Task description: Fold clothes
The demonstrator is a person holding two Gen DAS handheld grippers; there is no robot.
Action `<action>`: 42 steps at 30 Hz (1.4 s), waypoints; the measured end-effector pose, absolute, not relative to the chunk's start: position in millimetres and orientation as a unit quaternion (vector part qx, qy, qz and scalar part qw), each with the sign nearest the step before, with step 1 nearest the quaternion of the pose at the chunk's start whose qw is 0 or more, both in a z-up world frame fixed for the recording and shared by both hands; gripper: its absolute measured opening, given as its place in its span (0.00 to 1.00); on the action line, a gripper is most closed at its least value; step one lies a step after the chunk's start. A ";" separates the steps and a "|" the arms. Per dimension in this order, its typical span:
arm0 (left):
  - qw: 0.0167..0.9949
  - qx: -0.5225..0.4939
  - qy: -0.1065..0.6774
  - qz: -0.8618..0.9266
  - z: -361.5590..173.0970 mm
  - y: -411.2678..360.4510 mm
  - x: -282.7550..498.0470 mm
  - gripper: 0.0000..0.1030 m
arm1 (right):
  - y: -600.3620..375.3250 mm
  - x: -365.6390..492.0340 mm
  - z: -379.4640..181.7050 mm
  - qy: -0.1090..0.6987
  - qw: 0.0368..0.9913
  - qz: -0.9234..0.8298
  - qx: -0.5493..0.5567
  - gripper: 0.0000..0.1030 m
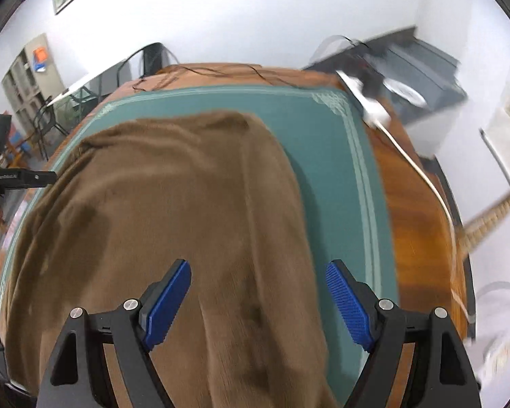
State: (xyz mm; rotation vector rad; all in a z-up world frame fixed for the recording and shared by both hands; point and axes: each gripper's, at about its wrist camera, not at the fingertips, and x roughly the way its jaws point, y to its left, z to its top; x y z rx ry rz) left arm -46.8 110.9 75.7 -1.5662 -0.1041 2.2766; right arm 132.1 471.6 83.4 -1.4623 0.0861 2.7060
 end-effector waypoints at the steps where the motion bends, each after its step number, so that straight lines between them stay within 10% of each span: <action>1: 0.185 -0.559 -0.040 0.807 75.7 110.0 -34.8 0.76 | 472.9 147.8 83.5 0.030 0.034 0.877 -0.478 0.81; 13: 0.118 -0.579 -0.054 0.805 67.4 82.1 89.5 0.76 | 460.2 244.2 21.4 -0.100 0.008 0.816 -0.570 0.81; 23: 0.043 -0.572 -0.078 0.815 68.9 24.9 158.1 0.76 | 554.9 235.7 93.4 -0.092 0.319 0.848 -0.414 0.82; 42: 0.042 -0.580 0.023 0.814 44.4 -28.4 278.1 0.76 | 345.4 361.3 28.9 -0.159 -0.068 0.873 -0.456 0.82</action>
